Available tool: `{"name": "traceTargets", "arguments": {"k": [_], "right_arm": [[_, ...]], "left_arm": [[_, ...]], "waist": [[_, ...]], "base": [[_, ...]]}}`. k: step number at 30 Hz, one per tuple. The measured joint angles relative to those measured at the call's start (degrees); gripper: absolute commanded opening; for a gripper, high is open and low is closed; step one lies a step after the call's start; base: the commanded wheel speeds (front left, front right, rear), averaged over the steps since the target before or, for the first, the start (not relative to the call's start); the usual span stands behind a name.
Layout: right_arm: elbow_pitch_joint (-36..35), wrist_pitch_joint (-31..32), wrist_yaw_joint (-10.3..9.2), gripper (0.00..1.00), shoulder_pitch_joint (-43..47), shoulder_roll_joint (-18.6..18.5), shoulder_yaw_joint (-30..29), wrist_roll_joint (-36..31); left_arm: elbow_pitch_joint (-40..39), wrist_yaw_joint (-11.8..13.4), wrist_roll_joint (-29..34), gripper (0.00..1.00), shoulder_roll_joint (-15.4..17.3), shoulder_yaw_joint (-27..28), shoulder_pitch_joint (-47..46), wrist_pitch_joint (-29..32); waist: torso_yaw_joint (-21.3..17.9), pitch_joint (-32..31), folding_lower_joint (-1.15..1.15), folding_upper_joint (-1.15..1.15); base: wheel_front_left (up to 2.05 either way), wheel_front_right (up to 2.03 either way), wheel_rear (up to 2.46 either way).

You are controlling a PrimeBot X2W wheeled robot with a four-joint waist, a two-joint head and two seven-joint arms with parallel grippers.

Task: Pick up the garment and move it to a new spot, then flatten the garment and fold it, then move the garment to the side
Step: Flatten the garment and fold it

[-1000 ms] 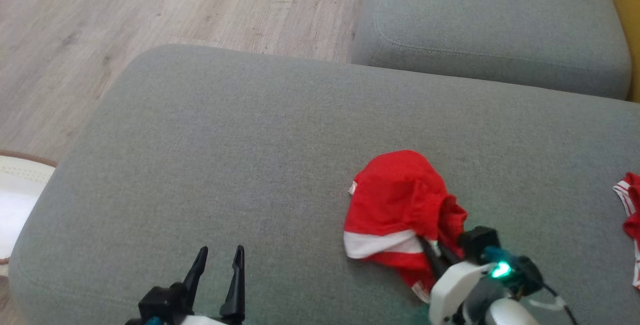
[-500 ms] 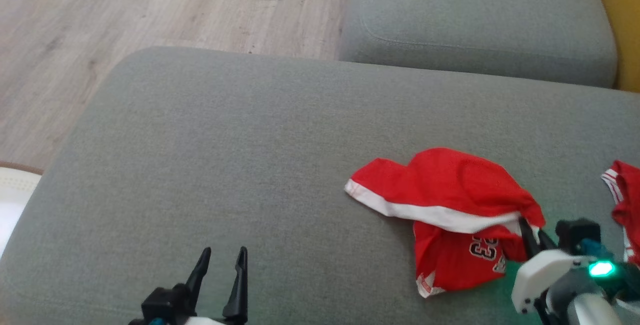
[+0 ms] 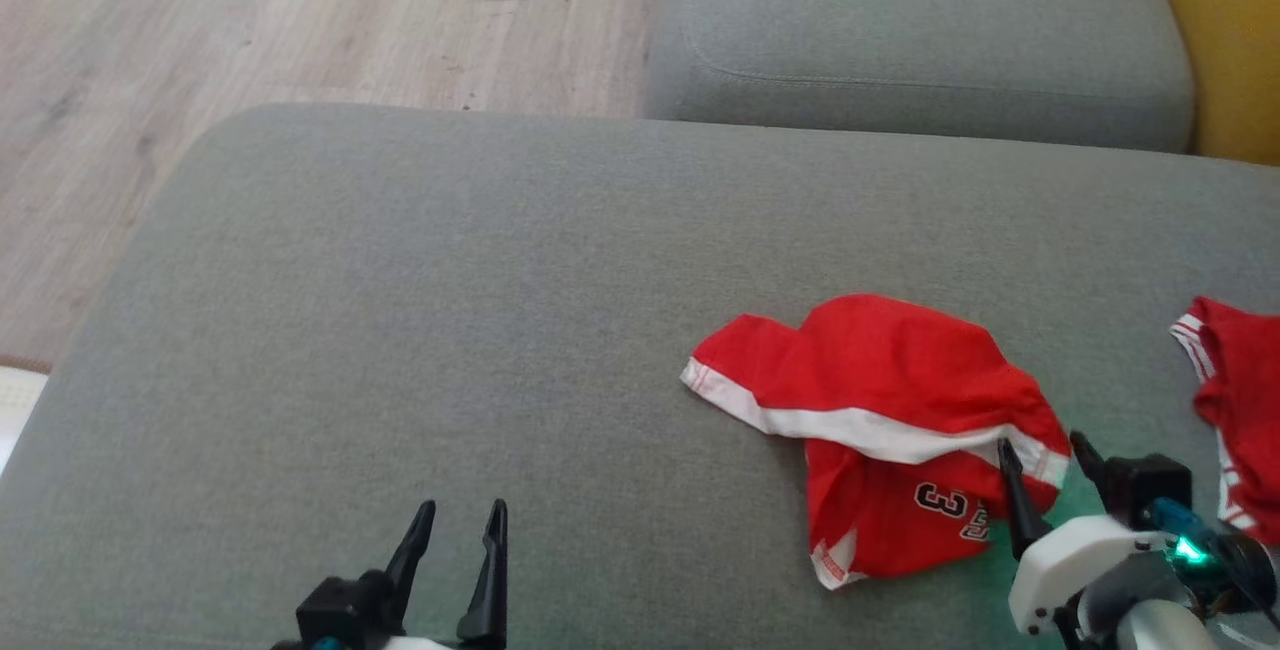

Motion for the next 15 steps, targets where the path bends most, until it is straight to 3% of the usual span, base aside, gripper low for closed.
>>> {"name": "traceTargets", "arguments": {"k": [7,15], "right_arm": [[-6.3,-0.2,0.0,1.0,1.7,0.8,1.4,1.0],[-15.9,0.9,0.0,1.0,5.4,1.5,1.9,1.1]], "left_arm": [[0.8,-1.3,0.0,1.0,-0.5,-0.4,-1.4,0.1],[2.8,-2.7,0.7,1.0,-3.2,-0.9,-6.8,0.4]], "waist": [[-2.4,-0.3,0.0,0.0],[-5.3,-0.6,0.0,0.0]], "base": [[0.0,0.0,0.0],[0.0,0.0,0.0]]}}
